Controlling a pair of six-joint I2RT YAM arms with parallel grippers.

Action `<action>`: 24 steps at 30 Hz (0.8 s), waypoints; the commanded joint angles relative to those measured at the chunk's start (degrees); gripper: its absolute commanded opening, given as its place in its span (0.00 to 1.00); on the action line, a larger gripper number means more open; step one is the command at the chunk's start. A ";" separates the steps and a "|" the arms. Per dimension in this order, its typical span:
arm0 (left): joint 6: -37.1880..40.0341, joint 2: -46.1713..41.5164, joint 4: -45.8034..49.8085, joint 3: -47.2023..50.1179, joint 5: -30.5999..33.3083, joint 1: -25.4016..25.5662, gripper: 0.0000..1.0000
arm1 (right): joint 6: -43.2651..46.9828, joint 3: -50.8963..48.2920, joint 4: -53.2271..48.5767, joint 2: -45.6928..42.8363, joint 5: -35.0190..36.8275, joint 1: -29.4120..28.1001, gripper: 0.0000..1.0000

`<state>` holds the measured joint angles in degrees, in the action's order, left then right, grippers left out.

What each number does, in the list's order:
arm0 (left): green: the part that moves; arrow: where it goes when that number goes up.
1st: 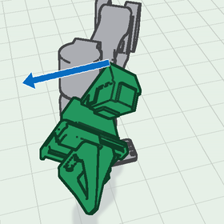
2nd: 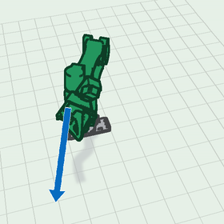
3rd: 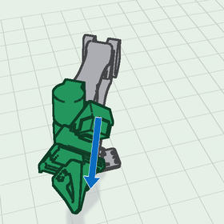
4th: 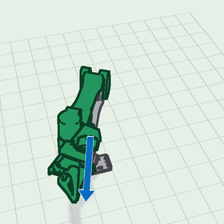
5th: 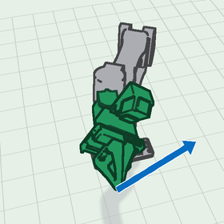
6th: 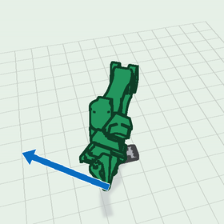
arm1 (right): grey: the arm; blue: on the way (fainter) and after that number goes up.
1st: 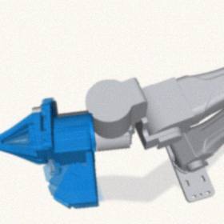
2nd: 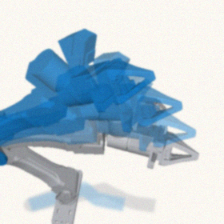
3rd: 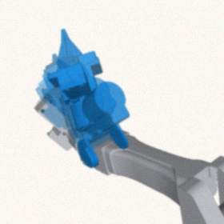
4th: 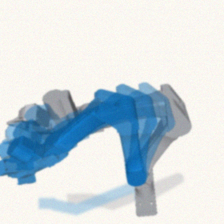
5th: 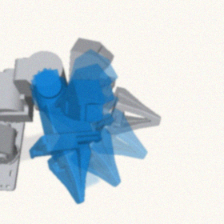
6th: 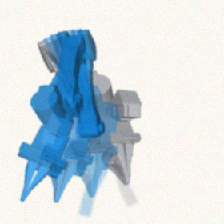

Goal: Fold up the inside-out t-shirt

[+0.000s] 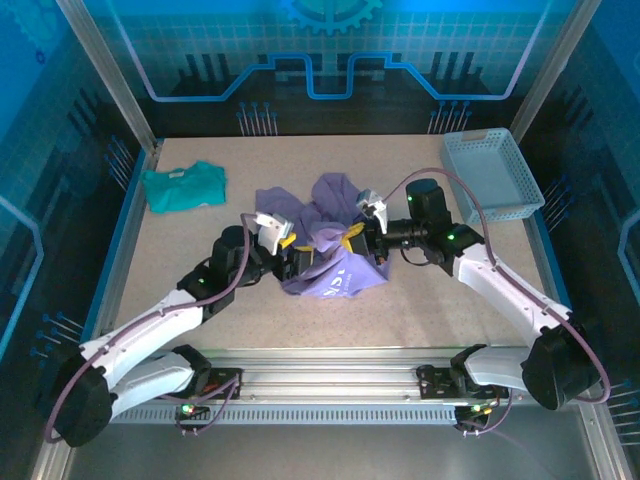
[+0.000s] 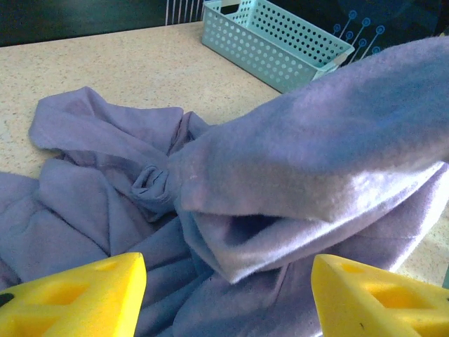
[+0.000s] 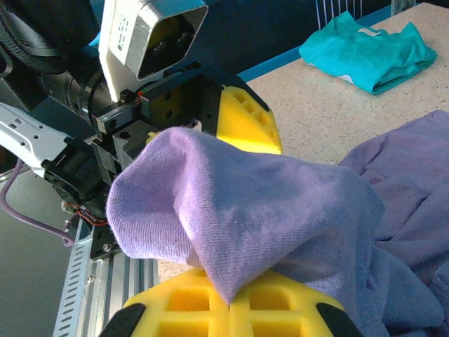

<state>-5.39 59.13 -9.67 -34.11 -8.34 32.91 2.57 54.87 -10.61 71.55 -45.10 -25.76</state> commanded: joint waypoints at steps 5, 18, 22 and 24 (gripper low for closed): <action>0.88 3.95 -4.05 -4.58 -2.66 0.38 0.65 | 0.49 1.62 -2.48 0.08 -1.48 0.71 0.00; -3.04 6.52 -4.17 -7.83 -5.06 -1.16 0.62 | 1.58 1.33 -3.45 -0.19 -1.18 0.62 0.00; -2.82 8.21 -3.38 -8.92 -4.68 -1.35 0.55 | 1.70 1.37 -3.36 -0.18 -1.57 0.56 0.00; -2.94 9.27 -3.23 -9.74 -4.41 -1.36 0.51 | 2.08 1.27 -3.58 -0.11 -1.80 0.35 0.00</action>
<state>-7.68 67.24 -12.62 -41.19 -12.08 31.88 3.51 54.87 -13.13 71.59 -45.30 -25.76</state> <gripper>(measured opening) 0.520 0.045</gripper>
